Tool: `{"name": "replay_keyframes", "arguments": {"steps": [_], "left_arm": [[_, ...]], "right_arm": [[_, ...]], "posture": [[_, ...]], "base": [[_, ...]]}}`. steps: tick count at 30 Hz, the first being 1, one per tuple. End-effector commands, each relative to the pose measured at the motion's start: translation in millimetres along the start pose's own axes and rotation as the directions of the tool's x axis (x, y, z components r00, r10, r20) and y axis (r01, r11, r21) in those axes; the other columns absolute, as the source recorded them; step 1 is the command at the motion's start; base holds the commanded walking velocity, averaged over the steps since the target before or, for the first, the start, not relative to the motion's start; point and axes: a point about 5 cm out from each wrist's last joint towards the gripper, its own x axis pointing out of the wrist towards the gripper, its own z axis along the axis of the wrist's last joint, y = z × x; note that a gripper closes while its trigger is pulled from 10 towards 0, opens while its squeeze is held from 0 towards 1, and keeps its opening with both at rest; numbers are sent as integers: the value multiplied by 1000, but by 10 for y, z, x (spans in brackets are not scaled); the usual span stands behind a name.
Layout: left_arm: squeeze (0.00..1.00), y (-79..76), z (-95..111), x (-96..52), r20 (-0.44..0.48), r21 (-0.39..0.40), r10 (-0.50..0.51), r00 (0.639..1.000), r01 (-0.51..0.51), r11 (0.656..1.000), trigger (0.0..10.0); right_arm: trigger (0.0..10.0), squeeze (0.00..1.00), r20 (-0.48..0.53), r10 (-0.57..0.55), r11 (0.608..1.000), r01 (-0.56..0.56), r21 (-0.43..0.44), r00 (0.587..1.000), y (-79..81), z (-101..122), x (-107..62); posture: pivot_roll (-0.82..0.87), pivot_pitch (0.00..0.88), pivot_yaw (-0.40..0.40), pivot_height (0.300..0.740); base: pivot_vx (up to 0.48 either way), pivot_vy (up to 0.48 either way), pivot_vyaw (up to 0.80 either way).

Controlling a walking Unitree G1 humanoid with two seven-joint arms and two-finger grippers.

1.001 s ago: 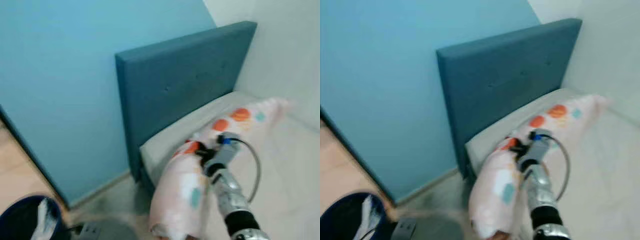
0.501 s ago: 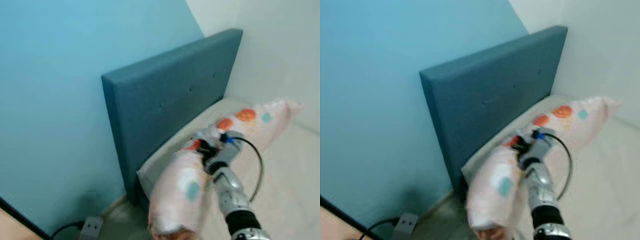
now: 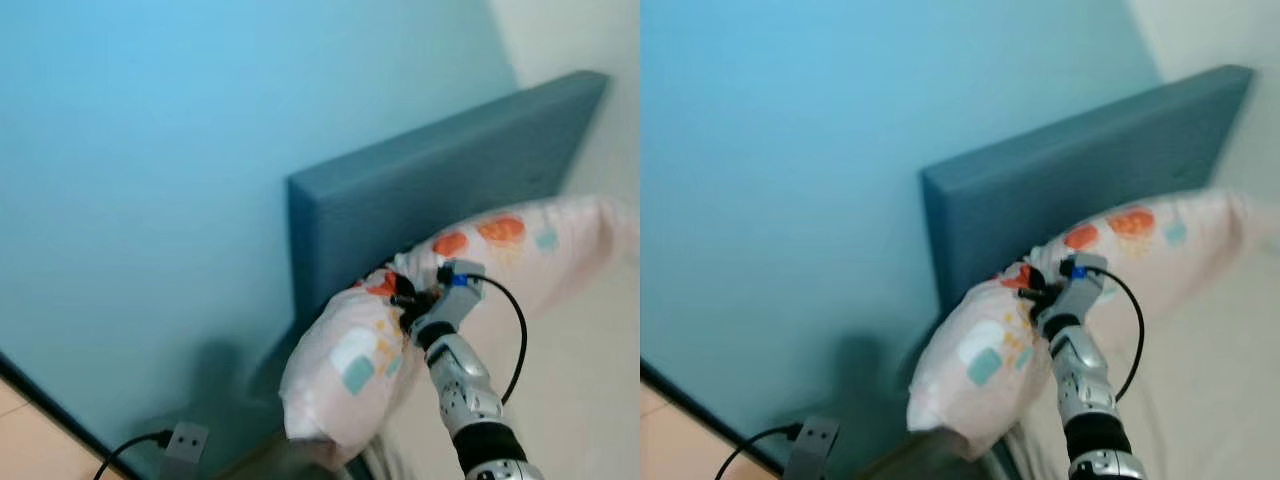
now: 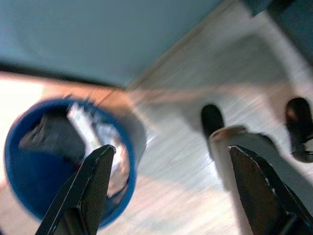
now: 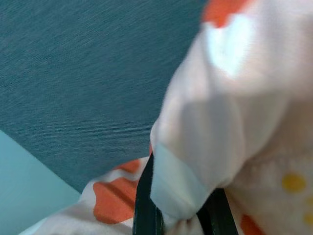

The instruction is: Clean up the room

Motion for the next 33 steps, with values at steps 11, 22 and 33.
{"name": "replay_keyframes", "arguments": {"steps": [11,22,33], "left_arm": [[0,1,-91,-15,-29,19,0,1000,1,1000,10000],[0,1,-175,-33,-41,13,25,999,-24,1000,10000],[0,7,-335,-72,-75,25,8,997,-7,1000,10000]], "right_arm": [[10000,0,134,-83,997,83,5,988,-219,301,33],[10000,0,72,-51,998,49,33,996,-221,491,314],[10000,0,63,1,1000,-1,-4,998,-92,633,451]], "posture": [[-131,44,19,740],[-93,79,-2,740],[-78,130,-13,740]], "base": [[0,-395,0],[0,-29,0],[0,-44,0]]}}
